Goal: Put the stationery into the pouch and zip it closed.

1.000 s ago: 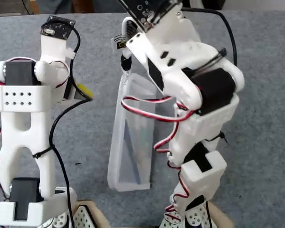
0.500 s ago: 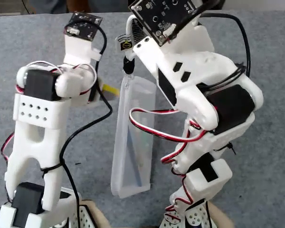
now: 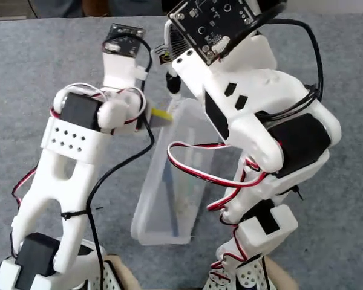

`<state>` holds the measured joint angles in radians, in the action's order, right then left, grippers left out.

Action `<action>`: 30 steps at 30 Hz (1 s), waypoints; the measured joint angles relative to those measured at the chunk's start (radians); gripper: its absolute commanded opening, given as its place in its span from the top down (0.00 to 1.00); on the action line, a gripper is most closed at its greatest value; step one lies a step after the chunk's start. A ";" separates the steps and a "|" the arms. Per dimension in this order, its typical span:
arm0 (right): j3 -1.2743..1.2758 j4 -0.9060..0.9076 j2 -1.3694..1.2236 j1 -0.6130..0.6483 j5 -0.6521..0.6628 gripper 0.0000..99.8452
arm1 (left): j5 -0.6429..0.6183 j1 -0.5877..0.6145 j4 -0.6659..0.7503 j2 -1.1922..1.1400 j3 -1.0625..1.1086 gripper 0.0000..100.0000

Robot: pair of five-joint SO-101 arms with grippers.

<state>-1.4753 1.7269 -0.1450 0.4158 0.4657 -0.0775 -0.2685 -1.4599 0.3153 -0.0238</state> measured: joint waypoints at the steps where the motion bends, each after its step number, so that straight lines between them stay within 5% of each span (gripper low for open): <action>1: 0.000 0.000 0.000 0.000 0.011 0.99 | -0.003 -0.008 0.000 0.005 0.000 0.66; 15: 0.038 0.000 0.000 -0.003 0.020 0.99 | -0.008 -0.048 0.005 0.126 0.011 0.66; 30: 0.040 0.000 0.003 -0.003 0.020 0.99 | -0.008 -0.075 0.278 0.126 0.219 0.67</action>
<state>-1.4354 1.7269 -0.1419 0.4127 0.4856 -0.0852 -0.3437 -1.1822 0.4411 0.1956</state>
